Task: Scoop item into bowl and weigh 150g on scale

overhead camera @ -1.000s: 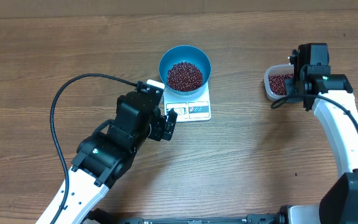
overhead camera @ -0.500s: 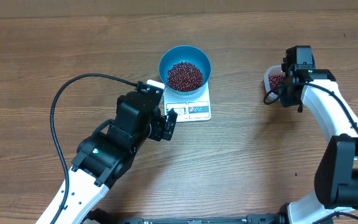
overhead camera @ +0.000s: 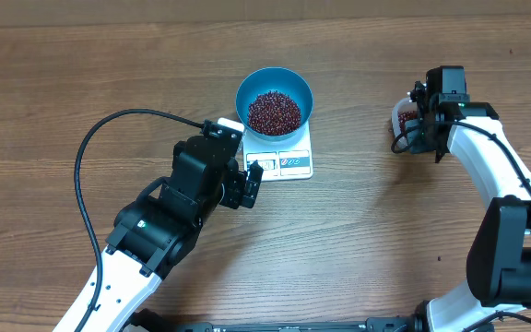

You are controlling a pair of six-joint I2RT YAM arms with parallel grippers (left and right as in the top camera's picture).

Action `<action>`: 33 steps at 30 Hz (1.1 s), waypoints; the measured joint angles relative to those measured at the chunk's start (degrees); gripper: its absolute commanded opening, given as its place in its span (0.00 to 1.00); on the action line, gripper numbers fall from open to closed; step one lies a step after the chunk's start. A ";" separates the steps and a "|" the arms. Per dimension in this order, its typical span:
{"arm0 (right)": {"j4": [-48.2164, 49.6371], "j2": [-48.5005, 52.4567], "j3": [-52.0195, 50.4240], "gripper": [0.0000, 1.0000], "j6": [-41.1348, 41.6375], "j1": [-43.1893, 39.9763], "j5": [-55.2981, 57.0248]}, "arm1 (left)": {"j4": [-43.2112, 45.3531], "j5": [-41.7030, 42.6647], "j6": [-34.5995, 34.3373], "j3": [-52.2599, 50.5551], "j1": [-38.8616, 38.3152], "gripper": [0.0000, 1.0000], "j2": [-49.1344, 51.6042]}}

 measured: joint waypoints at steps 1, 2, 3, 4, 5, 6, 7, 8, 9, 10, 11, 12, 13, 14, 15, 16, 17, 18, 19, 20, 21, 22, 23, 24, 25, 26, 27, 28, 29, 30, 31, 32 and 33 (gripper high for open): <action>0.00 0.00 0.00 0.04 0.00 -0.02 -1.09 | -0.02 0.00 0.00 0.00 0.00 0.99 0.00; -0.02 0.00 0.00 0.04 0.00 -0.04 -2.25 | -0.02 0.00 0.00 0.00 0.00 0.99 0.00; -0.02 0.00 0.00 0.04 0.00 -0.07 -3.13 | -0.02 0.00 0.00 0.00 0.00 0.99 0.00; 0.02 0.00 0.00 0.04 0.00 -0.07 -4.02 | -0.02 0.00 0.00 0.00 0.00 1.00 0.00; 0.00 0.00 0.02 0.04 0.00 -0.07 -4.98 | -0.02 0.00 0.00 0.00 0.00 0.99 0.00; 0.00 0.00 0.02 0.04 0.00 -0.07 -5.62 | -0.02 0.00 0.00 0.00 0.00 0.99 0.00; 0.07 0.00 0.02 0.04 0.00 -0.07 -6.21 | -0.02 0.00 0.00 0.00 0.00 0.99 0.00; 0.07 0.00 0.02 0.04 0.00 -0.09 -6.67 | -0.02 0.00 0.00 0.00 0.00 1.00 0.00; 0.09 0.00 0.02 0.04 0.00 -0.15 -7.06 | -0.02 0.00 0.00 0.00 0.00 1.00 0.00; 0.09 0.00 0.02 0.04 0.00 -0.20 -7.37 | -0.02 0.00 0.00 0.00 0.00 0.99 0.00; 0.07 0.00 0.02 0.04 0.00 -0.31 -7.65 | -0.02 0.00 0.00 0.00 0.00 0.99 0.00; 0.07 0.00 0.02 0.04 0.02 -0.39 -7.91 | -0.02 0.00 0.00 0.00 0.00 0.99 0.00; 0.07 0.00 0.02 0.04 0.00 -0.44 -8.04 | -0.02 0.00 0.00 0.00 0.00 0.99 0.00; 0.04 0.00 0.02 0.04 0.02 -0.46 -8.09 | -0.02 0.00 0.00 0.00 0.00 0.99 0.00; 0.07 0.00 0.02 0.04 0.02 -0.46 -8.33 | -0.02 0.00 0.00 0.00 0.00 0.99 0.00; 0.04 0.00 0.02 0.04 0.00 -0.46 -8.57 | -0.02 0.00 0.00 0.00 0.00 0.99 0.00; 0.07 0.00 0.02 0.04 0.02 -0.50 -8.87 | -0.02 0.00 0.00 0.00 0.00 0.99 0.00; 0.11 0.00 0.02 0.04 0.02 -0.66 -9.38 | -0.02 0.00 0.00 0.00 0.00 0.99 0.00; 0.09 0.00 0.04 0.04 0.00 -0.83 -9.88 | -0.02 0.00 0.00 0.00 0.00 1.00 0.00; 0.09 0.00 0.04 0.04 0.00 -1.20 -10.69 | -0.02 0.00 0.00 0.00 0.00 1.00 0.00; 0.07 0.00 0.07 0.04 0.02 -1.64 -11.50 | -0.02 0.00 0.00 0.00 0.00 0.99 0.00; 0.07 0.00 0.07 0.04 0.02 -2.01 -12.28 | -0.02 0.00 0.00 0.00 0.00 0.99 0.00; 0.04 0.00 0.07 0.04 0.02 -2.51 -13.22 | -0.02 0.00 0.00 0.00 0.00 0.99 0.00; 0.02 0.00 0.07 0.04 0.00 -3.08 -14.16 | -0.02 0.00 0.00 0.00 0.00 0.99 0.00; 0.02 0.00 0.07 0.04 0.00 -3.54 -15.06 | -0.02 0.00 0.00 0.00 0.00 0.99 0.00; 0.00 0.00 0.07 0.04 0.02 -4.02 -15.89 | -0.02 0.00 0.00 0.00 0.00 1.00 0.00; 0.04 0.00 0.07 0.04 -0.02 -4.55 -16.94 | -0.02 0.00 0.00 0.00 0.00 1.00 0.00; -0.02 0.00 0.07 0.04 -0.02 -5.33 -18.40 | 0.00 0.00 0.00 0.00 0.00 1.00 0.00; -0.02 0.00 0.07 0.04 0.00 -5.51 -18.78 | -0.02 0.00 0.00 0.00 0.00 0.99 0.00; -0.04 0.00 0.07 0.04 0.00 -6.01 -19.82 | -0.02 0.00 0.00 0.00 0.00 0.99 0.00; -0.04 0.02 0.07 0.04 -0.04 -6.62 -21.03 | -0.02 0.00 0.00 0.00 0.00 0.99 0.00; -0.11 0.04 0.07 0.04 -0.04 -7.13 -21.94 | -0.02 0.00 0.00 0.00 0.00 0.99 0.00; -0.15 0.09 0.07 0.04 -0.04 -7.72 -23.19 | -0.02 0.00 0.00 0.00 0.00 0.99 0.00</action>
